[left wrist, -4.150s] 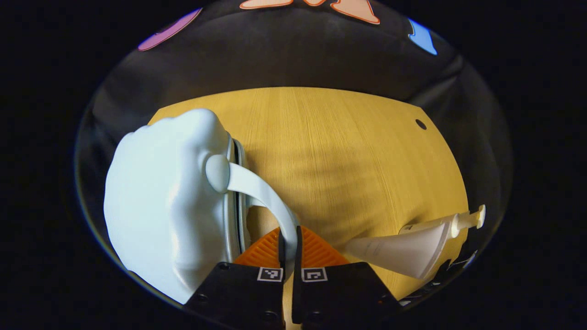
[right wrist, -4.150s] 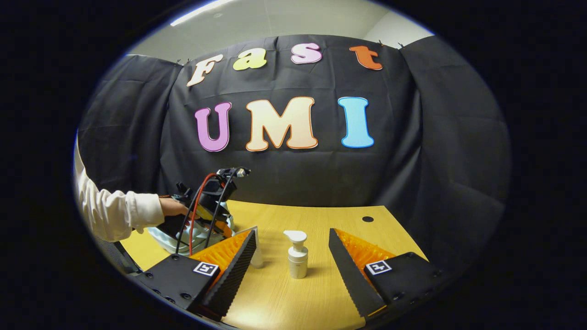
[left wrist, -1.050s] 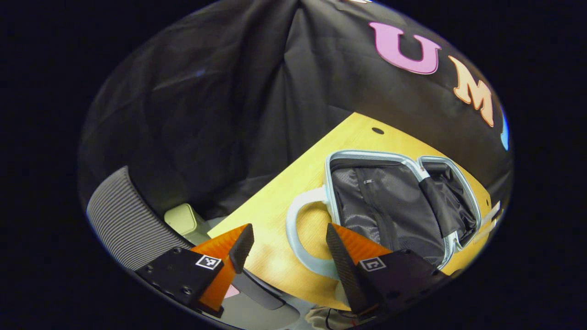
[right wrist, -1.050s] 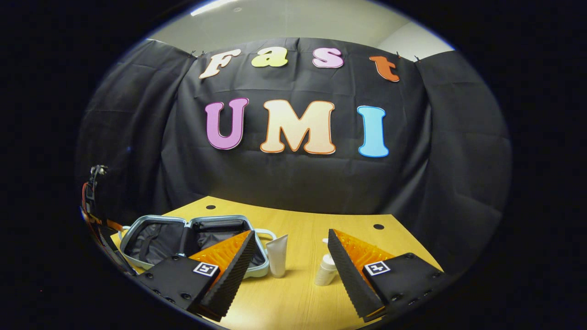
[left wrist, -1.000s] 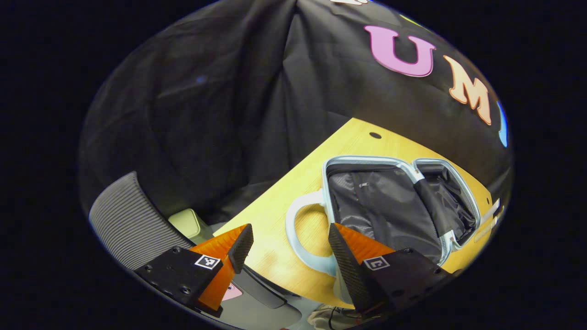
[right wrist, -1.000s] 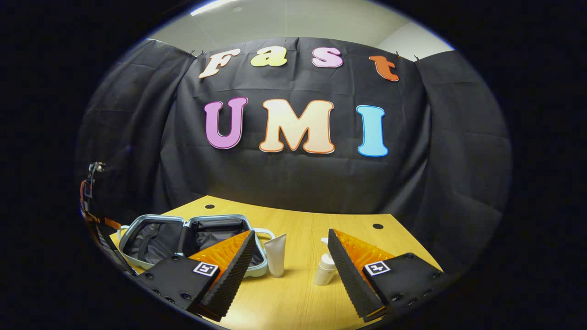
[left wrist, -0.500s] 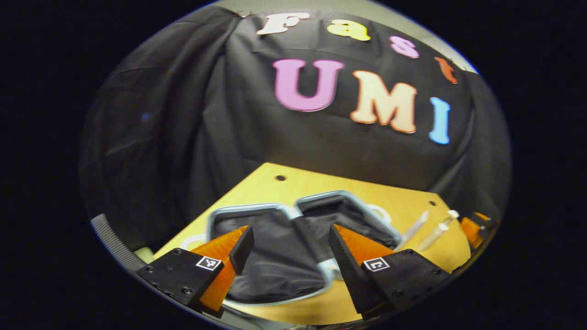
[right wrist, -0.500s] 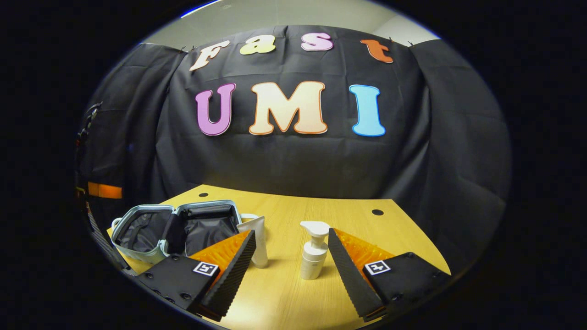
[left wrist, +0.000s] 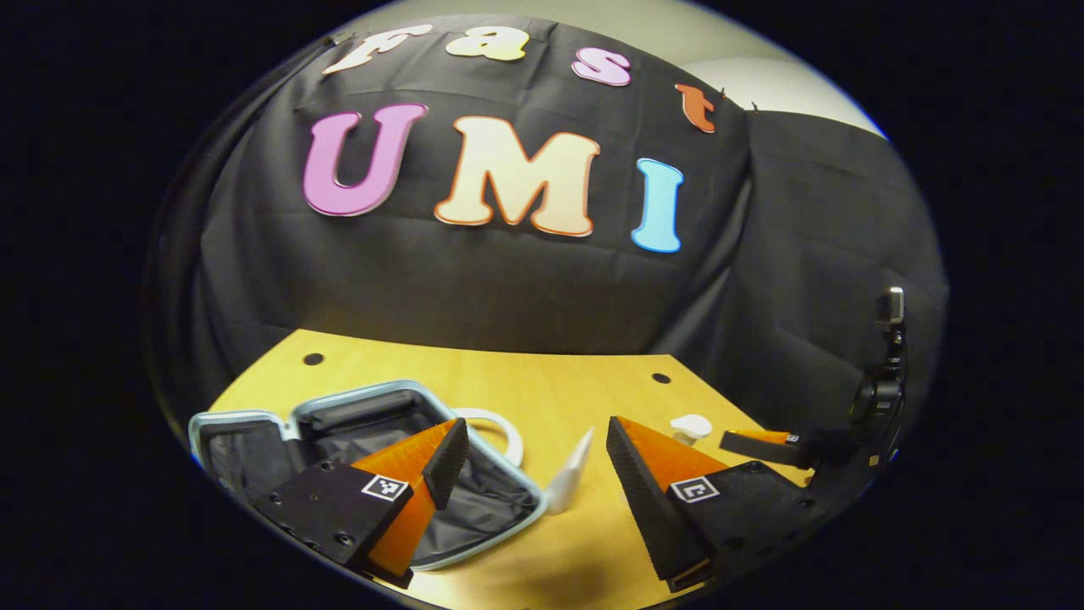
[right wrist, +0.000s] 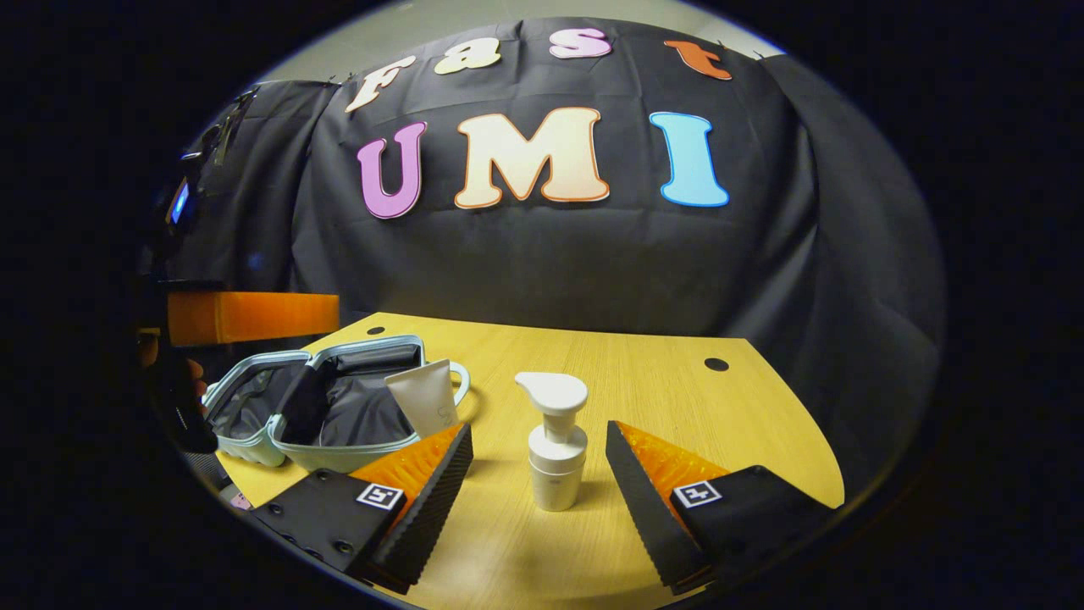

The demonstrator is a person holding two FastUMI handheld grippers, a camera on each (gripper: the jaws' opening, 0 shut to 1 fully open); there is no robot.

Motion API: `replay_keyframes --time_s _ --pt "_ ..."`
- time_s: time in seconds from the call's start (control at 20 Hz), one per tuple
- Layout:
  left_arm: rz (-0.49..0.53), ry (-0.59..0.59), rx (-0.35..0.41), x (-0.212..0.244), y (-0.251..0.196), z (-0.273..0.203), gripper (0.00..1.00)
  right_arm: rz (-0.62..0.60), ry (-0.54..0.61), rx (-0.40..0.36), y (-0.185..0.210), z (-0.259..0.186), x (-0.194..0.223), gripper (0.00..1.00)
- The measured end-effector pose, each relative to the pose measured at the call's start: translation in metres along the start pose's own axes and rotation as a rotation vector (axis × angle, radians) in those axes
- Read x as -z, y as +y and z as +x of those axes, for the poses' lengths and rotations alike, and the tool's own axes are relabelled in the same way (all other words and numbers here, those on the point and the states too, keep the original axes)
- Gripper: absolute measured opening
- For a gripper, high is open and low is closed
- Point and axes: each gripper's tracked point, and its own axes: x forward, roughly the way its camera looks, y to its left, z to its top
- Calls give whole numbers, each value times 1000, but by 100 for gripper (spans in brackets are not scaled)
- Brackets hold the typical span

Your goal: First open the suitcase, pack the skin care products into it, and then close the suitcase.

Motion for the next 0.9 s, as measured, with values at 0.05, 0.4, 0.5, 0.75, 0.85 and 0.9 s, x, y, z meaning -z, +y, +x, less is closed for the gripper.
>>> replay_keyframes --time_s 0.05,0.4,0.5,0.75,0.85,0.9 --pt "-8 14 11 7 -7 9 96 5 12 -9 -2 5 6 100" --pt "-92 132 19 62 -20 56 95 11 71 -54 -6 29 35 100" --pt "-122 157 9 72 -19 63 95 15 85 -64 -6 35 40 99" --pt "-157 192 -9 89 -17 70 94 30 102 -69 -9 49 49 100" --pt "-158 204 -7 92 -19 73 90 34 114 -69 -10 53 54 100" --pt "-156 209 -6 94 -20 73 85 35 121 -71 -10 53 55 100"
